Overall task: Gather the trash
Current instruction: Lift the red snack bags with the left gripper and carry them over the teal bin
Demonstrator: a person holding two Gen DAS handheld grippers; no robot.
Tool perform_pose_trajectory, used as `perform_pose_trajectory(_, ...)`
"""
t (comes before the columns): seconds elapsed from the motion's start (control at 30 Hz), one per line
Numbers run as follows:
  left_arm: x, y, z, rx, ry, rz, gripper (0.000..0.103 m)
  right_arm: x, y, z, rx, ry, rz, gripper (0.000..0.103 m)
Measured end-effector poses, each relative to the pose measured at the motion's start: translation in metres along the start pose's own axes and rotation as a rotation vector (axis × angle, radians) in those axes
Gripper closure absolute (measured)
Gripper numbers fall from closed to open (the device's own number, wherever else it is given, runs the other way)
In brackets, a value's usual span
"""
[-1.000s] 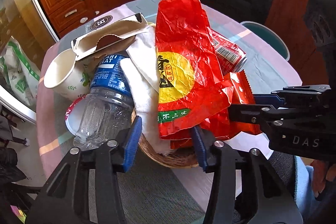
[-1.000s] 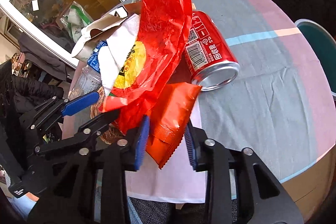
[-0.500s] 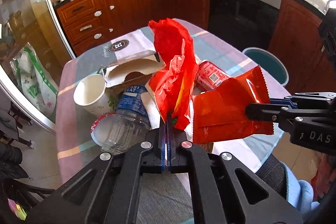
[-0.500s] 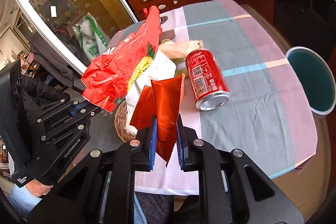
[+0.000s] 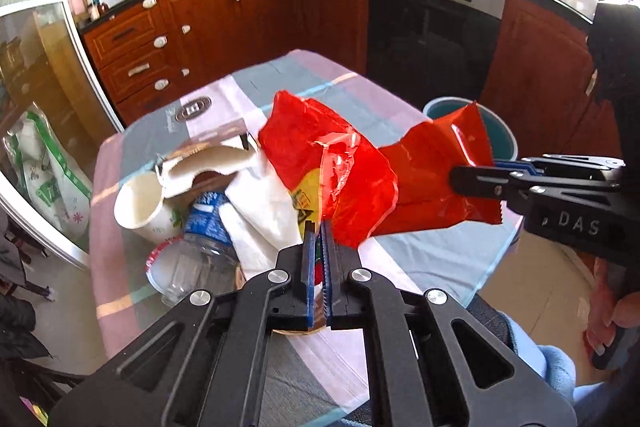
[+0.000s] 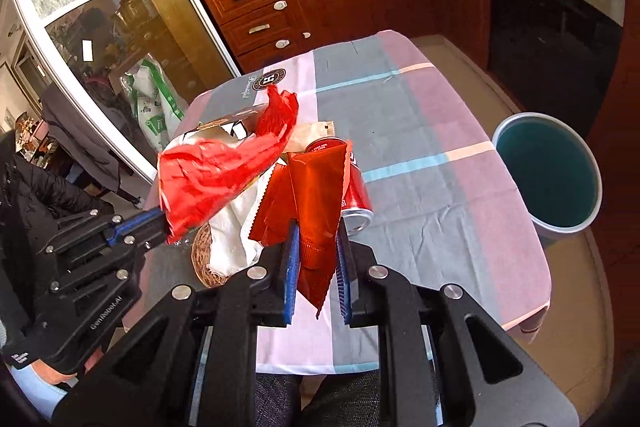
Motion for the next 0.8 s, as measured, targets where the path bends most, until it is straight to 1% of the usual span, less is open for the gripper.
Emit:
perform_pose_trajectory(0.03,-0.003,0.006,0.006,-0.019,0.021,-0.025,0.095,0.001,0.001,0.002,-0.004,0.002,-0.001,0.087)
perform_pose_trajectory(0.1,-0.007,0.016,0.015,-0.047,0.048,-0.058,0.079,0.002,0.005,0.007,-0.016,-0.005,0.000,0.087)
perform_pose_trajectory(0.13,-0.007,0.021,0.018,-0.053,0.052,-0.061,0.060,0.002,0.005,0.010,-0.023,-0.008,0.000,0.087)
perform_pose_trajectory(0.17,-0.007,0.025,0.018,-0.052,0.051,-0.057,0.044,0.001,0.006,0.012,-0.029,-0.011,0.000,0.087)
perform_pose_trajectory(0.27,-0.002,0.031,0.017,-0.050,0.052,-0.018,0.033,-0.001,0.004,0.019,-0.039,-0.021,0.000,0.087)
perform_pose_trajectory(0.3,0.000,0.033,0.017,-0.054,0.053,-0.006,0.031,-0.002,0.004,0.020,-0.040,-0.024,-0.004,0.087)
perform_pose_trajectory(0.37,0.005,0.035,0.021,-0.061,0.049,0.018,0.021,-0.005,0.003,0.022,-0.044,-0.030,-0.016,0.087)
perform_pose_trajectory(0.47,0.011,0.035,0.033,-0.071,0.019,0.051,0.015,-0.009,0.002,0.024,-0.044,-0.039,-0.029,0.088)
perform_pose_trajectory(0.53,0.009,0.033,0.045,-0.080,-0.005,0.052,0.015,-0.012,0.001,0.023,-0.043,-0.041,-0.042,0.088)
perform_pose_trajectory(0.6,0.004,0.029,0.057,-0.091,-0.008,0.032,0.015,-0.014,0.000,0.023,-0.045,-0.041,-0.053,0.088)
perform_pose_trajectory(0.63,0.001,0.027,0.061,-0.091,0.001,0.020,0.020,-0.015,-0.001,0.023,-0.044,-0.037,-0.058,0.088)
perform_pose_trajectory(0.67,-0.001,0.024,0.063,-0.091,0.014,0.010,0.036,-0.015,-0.002,0.023,-0.042,-0.034,-0.060,0.088)
perform_pose_trajectory(0.7,-0.003,0.023,0.066,-0.102,0.025,0.002,0.049,-0.014,-0.002,0.023,-0.040,-0.032,-0.060,0.088)
perform_pose_trajectory(0.73,-0.005,0.023,0.068,-0.119,0.031,-0.008,0.081,-0.014,-0.003,0.023,-0.038,-0.031,-0.058,0.088)
perform_pose_trajectory(0.77,-0.008,0.022,0.068,-0.127,0.034,-0.021,0.093,-0.012,-0.003,0.023,-0.037,-0.030,-0.055,0.088)
perform_pose_trajectory(0.8,-0.010,0.021,0.065,-0.120,0.031,-0.028,0.093,-0.011,-0.004,0.023,-0.036,-0.031,-0.051,0.088)
Point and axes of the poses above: each gripper's, at about its wrist camera, not at the fingertips, and z roughly the way its jaws point, x to its right, y to its underside, the point moved 6 cm from there along z, roughly the way its jaws point, and after that the axes turned 7 degrees about y, right-handed, at the moved point
